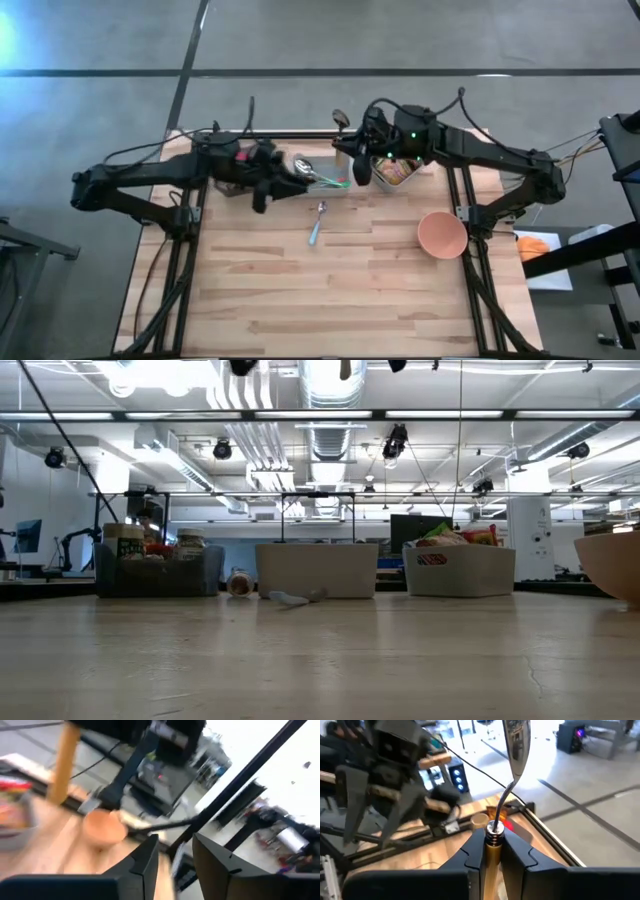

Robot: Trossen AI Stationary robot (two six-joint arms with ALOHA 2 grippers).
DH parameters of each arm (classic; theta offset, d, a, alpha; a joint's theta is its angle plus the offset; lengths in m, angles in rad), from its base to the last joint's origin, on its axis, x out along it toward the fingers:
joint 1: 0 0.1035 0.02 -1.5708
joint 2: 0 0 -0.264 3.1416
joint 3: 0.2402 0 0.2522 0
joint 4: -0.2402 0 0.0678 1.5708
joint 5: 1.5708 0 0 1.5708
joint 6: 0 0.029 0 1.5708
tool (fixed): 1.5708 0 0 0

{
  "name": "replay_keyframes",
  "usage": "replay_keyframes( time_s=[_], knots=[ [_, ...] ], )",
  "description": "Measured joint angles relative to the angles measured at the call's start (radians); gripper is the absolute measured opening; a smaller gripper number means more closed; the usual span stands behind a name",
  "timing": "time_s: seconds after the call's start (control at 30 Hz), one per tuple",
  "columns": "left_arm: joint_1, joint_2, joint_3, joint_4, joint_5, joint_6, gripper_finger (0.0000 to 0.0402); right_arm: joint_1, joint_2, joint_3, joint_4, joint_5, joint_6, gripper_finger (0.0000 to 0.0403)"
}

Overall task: Pick & Place Food Item
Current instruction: Put the orange spoon into the right gray bin

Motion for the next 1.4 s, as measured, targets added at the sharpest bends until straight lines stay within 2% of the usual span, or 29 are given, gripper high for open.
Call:
replay_keyframes(
  time_s=[0.13,0.23,0.43,0.63,0.87,1.13,1.4],
  knots=[
    [-0.021,-0.144,-0.002,-0.230,-0.137,0.086,0.0124,-0.047,-0.002,0.016,-0.076,-0.005,0.027,0.0030],
    [-0.054,-0.238,-0.020,-0.318,-0.266,0.123,0.0124,-0.081,0.007,0.010,-0.111,-0.039,0.040,0.0030],
    [-0.114,-0.366,-0.165,-0.352,-0.375,0.105,0.0124,-0.114,0.086,0.010,-0.135,-0.145,0.021,0.0030],
    [-0.191,-0.527,-0.321,-0.334,-0.522,0.042,0.0125,-0.139,0.208,0.067,-0.273,-0.169,-0.075,0.0030],
    [-0.198,-0.593,-0.399,-0.345,-0.552,-0.018,0.0125,-0.175,0.385,0.222,-0.323,-0.241,-0.238,0.0030],
    [-0.198,-0.594,-0.386,-0.429,-0.551,-0.018,0.0125,-0.207,0.614,0.475,-0.568,-0.248,-0.310,0.0030],
    [-0.198,-0.594,-0.386,-0.501,-0.551,-0.018,0.0125,-0.202,0.772,0.605,-0.679,-0.247,-0.348,0.0030]
  ],
)
